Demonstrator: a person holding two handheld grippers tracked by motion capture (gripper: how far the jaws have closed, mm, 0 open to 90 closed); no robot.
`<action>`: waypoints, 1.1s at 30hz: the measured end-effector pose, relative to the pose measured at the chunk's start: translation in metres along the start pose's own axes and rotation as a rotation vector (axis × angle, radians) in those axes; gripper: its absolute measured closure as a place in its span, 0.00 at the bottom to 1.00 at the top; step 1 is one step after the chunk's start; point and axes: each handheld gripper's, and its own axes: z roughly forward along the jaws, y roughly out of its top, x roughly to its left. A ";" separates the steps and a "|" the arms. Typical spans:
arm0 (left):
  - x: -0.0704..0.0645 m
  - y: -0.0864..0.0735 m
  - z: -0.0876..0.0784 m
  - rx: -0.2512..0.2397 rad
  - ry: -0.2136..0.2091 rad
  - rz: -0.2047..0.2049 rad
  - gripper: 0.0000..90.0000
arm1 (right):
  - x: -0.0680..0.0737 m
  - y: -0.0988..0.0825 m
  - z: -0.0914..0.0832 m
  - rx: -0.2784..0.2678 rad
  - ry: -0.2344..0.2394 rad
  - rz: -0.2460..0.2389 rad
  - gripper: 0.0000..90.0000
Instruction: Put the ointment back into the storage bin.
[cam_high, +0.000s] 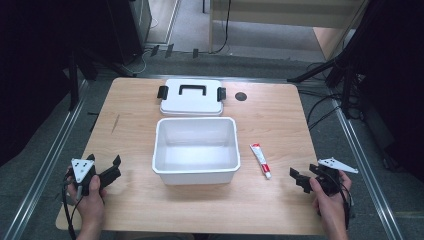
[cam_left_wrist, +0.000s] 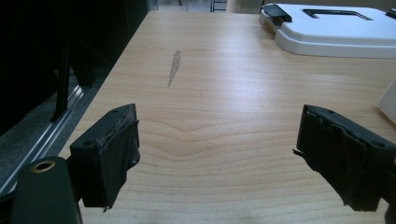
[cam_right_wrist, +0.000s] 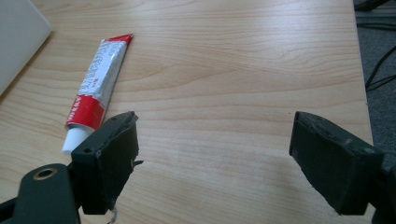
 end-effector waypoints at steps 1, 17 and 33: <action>0.000 0.000 0.000 0.004 0.000 0.004 0.15 | 0.001 0.003 -0.001 0.019 -0.001 -0.006 0.18; -0.004 0.000 0.000 0.015 0.020 0.028 0.15 | 0.023 0.038 0.004 0.349 -0.038 -0.109 0.19; -0.004 0.000 0.001 0.019 0.042 0.018 0.15 | 0.064 0.060 0.023 0.712 -0.041 -0.302 0.16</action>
